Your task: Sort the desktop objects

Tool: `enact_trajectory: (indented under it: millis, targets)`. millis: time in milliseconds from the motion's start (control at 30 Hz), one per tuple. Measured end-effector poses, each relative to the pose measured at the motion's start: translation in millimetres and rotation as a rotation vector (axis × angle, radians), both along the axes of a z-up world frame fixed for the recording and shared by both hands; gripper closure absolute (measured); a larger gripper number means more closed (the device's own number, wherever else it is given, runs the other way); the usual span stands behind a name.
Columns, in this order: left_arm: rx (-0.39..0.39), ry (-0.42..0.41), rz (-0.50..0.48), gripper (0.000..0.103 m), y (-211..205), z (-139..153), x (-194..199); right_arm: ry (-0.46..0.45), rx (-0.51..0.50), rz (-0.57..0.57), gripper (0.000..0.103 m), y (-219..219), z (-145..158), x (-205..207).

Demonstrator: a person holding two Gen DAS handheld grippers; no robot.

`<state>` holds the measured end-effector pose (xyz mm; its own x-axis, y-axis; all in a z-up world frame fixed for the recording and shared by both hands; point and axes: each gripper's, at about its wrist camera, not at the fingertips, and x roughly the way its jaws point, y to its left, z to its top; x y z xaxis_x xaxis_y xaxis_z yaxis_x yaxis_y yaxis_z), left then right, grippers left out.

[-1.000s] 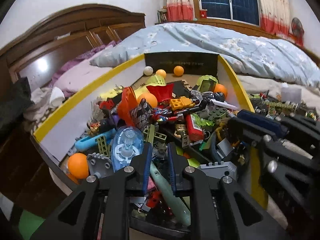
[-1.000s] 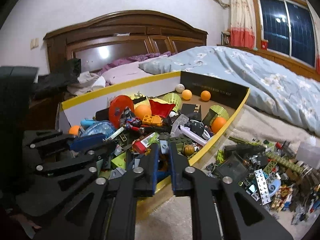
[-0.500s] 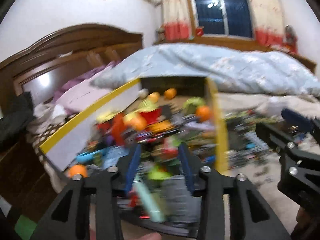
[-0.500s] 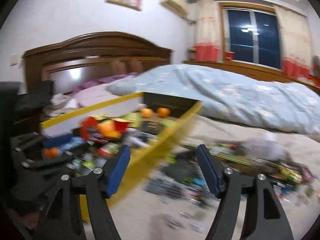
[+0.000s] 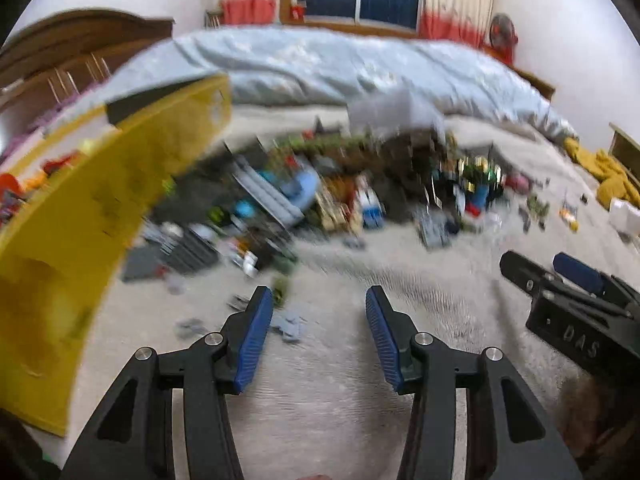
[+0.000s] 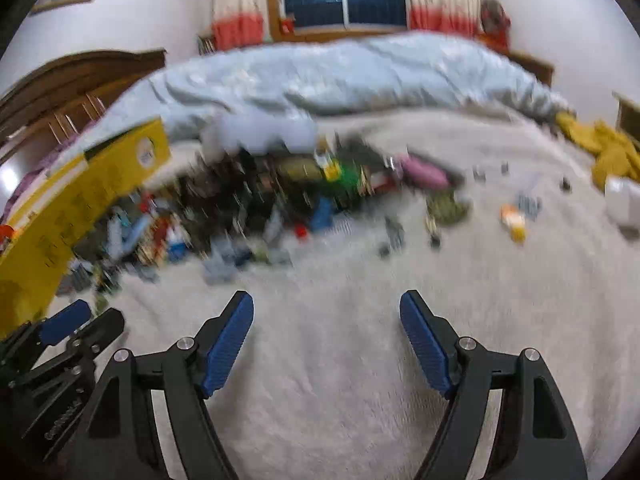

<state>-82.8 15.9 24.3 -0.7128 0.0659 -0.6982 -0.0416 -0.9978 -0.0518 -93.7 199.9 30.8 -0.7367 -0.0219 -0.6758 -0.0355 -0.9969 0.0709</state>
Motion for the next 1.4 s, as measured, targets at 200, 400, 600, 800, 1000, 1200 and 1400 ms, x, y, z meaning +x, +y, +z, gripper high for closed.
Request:
enact_trajectory:
  millis: [200, 400, 600, 800, 1000, 1200, 1400]
  targets:
    - [-0.059, -0.005, 0.001, 0.052, 10, -7, -1, -0.062, 0.076, 0.01, 0.023, -12, -10, -7]
    - [-0.068, -0.004, 0.002, 0.051, 13, -9, 1, -0.061, 0.11, 0.002, 0.022, -17, -12, -4]
    - [-0.084, 0.0, 0.001, 0.051, 12, -9, 0, -0.06, 0.116, -0.001, 0.022, -18, -12, -4]
    - [-0.083, 0.0, -0.002, 0.051, 13, -9, 0, -0.06, 0.117, -0.001, 0.022, -18, -12, -4]
    - [-0.083, 0.0, -0.001, 0.051, 13, -9, 0, -0.06, 0.117, 0.0, 0.022, -17, -12, -4]
    - [-0.082, 0.0, -0.001, 0.051, 13, -9, 0, -0.06, 0.117, -0.001, 0.022, -18, -12, -4]
    - [-0.083, 0.0, -0.001, 0.051, 12, -9, 0, -0.06, 0.116, 0.0, 0.022, -18, -12, -4]
